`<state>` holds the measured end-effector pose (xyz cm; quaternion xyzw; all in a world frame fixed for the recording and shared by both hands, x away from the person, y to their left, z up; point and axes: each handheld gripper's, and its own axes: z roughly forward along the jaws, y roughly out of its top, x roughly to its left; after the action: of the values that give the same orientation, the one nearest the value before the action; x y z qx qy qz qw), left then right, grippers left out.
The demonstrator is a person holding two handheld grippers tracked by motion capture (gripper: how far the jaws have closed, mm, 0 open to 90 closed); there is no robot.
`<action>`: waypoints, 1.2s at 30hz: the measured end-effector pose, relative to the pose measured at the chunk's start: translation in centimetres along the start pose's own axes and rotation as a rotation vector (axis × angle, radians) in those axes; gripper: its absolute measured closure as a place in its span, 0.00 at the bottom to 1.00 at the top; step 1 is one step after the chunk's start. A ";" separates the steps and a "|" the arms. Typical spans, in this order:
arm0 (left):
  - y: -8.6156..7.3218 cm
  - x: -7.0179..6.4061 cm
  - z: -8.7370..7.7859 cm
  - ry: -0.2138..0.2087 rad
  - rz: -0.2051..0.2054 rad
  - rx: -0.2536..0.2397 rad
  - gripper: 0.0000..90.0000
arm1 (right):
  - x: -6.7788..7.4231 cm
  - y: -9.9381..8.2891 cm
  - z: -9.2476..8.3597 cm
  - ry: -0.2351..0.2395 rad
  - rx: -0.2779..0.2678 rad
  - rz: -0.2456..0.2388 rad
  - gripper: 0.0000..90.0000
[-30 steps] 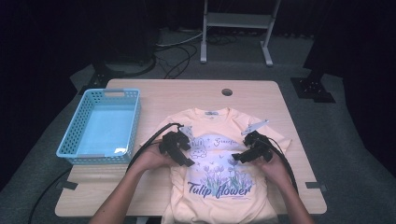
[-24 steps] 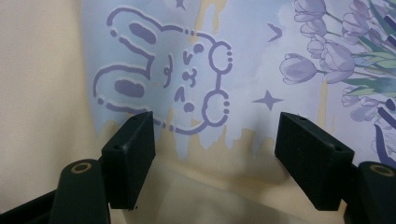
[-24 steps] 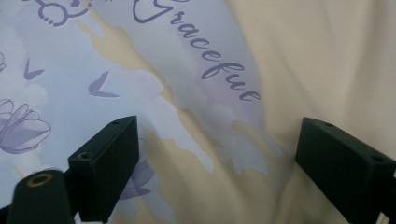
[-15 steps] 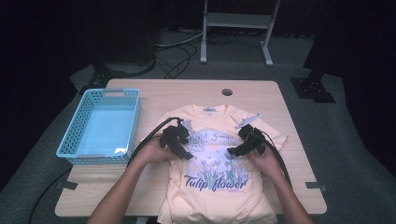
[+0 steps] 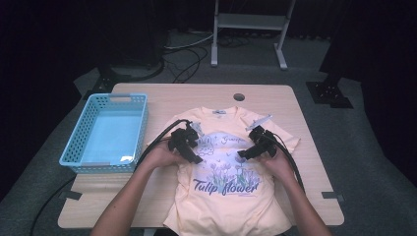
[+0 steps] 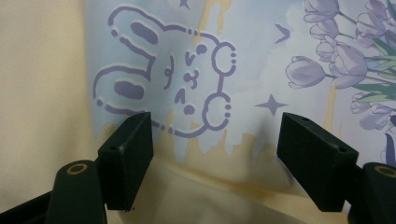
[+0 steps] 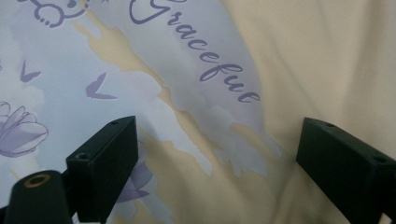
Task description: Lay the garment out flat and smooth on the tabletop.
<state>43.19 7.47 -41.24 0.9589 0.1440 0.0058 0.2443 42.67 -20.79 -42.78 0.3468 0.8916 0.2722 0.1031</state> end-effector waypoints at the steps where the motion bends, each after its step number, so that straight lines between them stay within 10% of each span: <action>1: 0.1 0.1 0.0 0.003 0.003 0.009 0.29 | -0.1 0.2 0.0 0.000 0.011 0.002 0.13; 36: 1.0 2.8 -0.1 0.057 -0.077 -0.011 0.21 | -2.4 1.3 1.4 -0.066 -0.098 0.094 0.15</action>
<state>46.17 7.47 -40.85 0.9508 0.1877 0.0242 0.2453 45.70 -21.01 -43.26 0.3915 0.8562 0.3083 0.1362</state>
